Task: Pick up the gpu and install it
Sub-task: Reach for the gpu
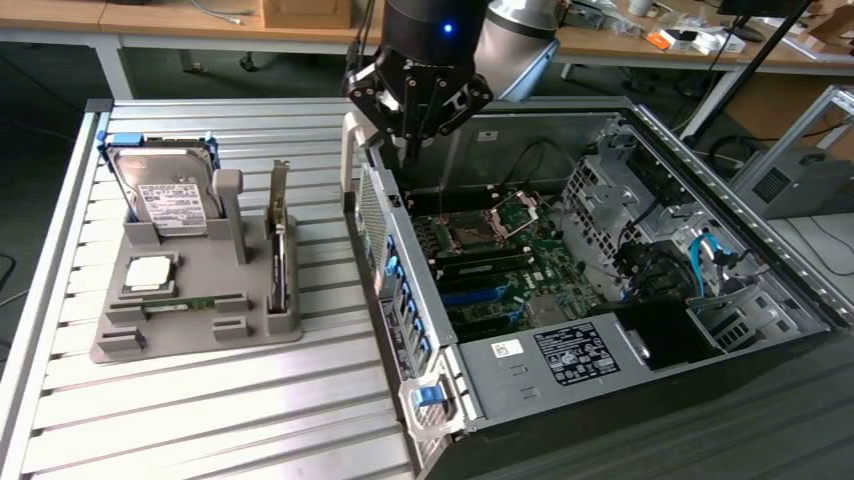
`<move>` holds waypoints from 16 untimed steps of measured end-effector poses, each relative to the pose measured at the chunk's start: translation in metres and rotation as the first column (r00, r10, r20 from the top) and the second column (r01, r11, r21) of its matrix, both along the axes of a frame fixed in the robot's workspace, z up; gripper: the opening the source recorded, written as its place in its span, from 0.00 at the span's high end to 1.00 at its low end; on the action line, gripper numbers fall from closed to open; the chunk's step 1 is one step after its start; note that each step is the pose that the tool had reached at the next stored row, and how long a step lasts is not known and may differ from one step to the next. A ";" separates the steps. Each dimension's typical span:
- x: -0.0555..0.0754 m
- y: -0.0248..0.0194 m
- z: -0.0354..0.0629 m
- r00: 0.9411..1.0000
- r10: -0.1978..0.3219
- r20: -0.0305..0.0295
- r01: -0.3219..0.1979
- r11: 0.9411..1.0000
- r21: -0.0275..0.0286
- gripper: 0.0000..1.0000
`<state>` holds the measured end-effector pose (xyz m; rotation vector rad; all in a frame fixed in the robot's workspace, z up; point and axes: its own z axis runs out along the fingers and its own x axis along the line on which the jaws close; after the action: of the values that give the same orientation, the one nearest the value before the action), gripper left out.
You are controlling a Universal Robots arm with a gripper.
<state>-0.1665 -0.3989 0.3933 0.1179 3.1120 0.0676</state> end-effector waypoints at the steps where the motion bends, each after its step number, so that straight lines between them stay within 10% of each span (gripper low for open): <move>1: 0.000 0.0000 0.0000 1.000 0.000 0.000 0.000 1.000 0.000 0.89; 16: -0.004 0.0000 0.0000 1.000 0.000 0.000 0.000 1.000 0.000 0.89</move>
<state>-0.1700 -0.3989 0.3933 0.1179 3.1121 0.0677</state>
